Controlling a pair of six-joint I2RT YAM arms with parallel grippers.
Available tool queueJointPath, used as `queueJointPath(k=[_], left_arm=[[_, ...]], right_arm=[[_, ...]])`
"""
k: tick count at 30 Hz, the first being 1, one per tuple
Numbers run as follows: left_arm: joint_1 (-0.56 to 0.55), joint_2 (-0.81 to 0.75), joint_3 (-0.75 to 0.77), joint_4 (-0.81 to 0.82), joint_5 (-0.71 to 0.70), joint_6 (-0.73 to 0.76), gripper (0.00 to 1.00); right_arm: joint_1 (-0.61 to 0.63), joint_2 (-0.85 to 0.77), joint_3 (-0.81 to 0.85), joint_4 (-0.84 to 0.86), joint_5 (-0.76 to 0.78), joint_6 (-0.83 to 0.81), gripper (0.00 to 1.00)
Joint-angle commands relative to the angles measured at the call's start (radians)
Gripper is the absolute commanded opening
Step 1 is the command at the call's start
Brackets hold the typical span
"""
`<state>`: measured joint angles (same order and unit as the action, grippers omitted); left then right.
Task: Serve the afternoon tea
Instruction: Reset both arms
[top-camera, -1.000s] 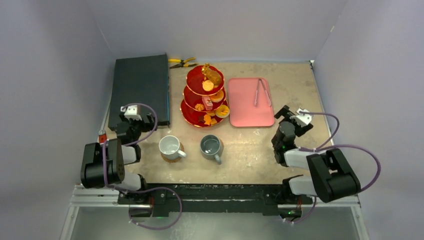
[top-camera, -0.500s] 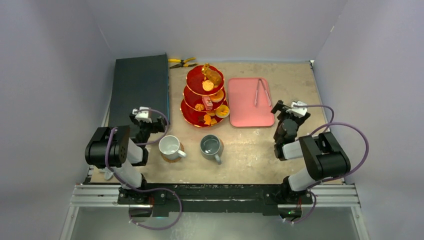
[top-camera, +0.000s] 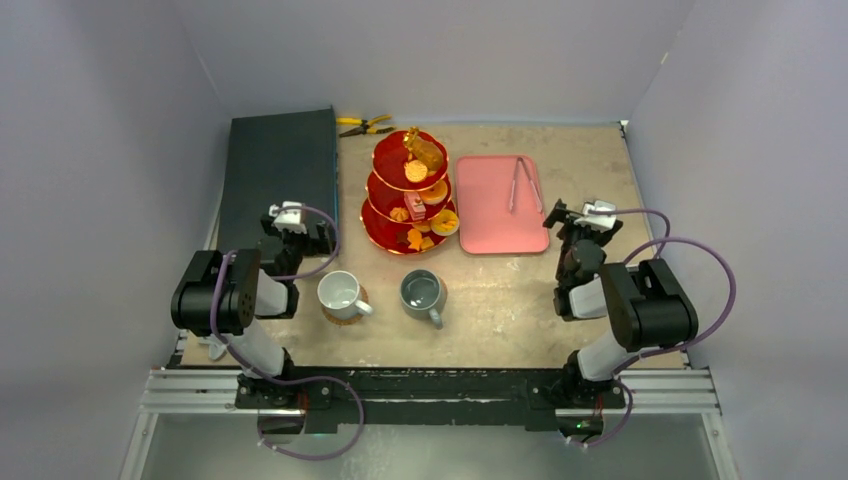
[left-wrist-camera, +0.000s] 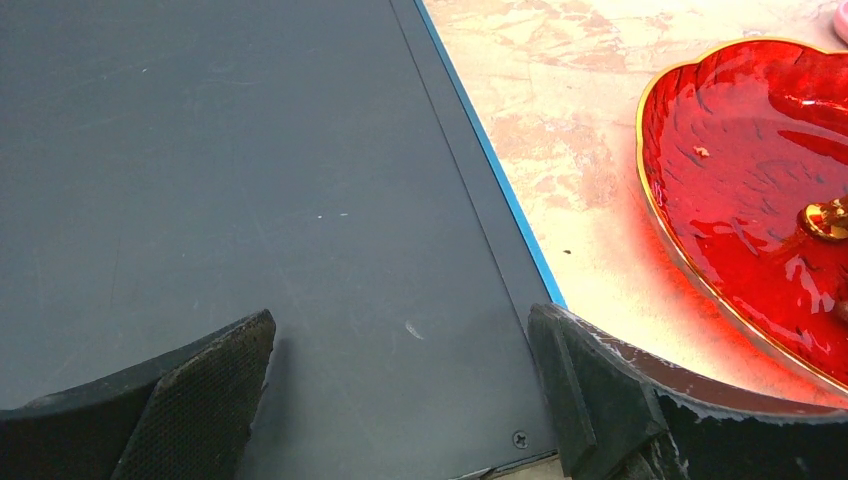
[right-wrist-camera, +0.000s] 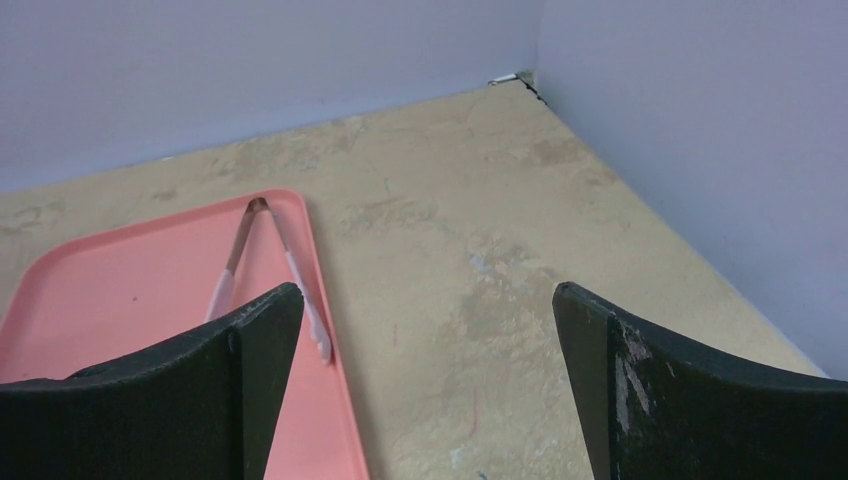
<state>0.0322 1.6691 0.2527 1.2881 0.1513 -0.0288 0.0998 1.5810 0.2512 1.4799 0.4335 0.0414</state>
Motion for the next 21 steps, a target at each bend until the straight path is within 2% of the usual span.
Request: queueJointPath(k=[1,21], left_arm=[[-0.003,-0.007,0.006,0.011,-0.006,0.014,0.99],[-0.006,-0.007,0.008,0.012,-0.011,0.017,0.99]], right_arm=[[-0.003,-0.009,0.002,0.053,-0.033,0.006,0.99],[-0.003,-0.007,0.003,0.05,-0.032,0.006,0.99]])
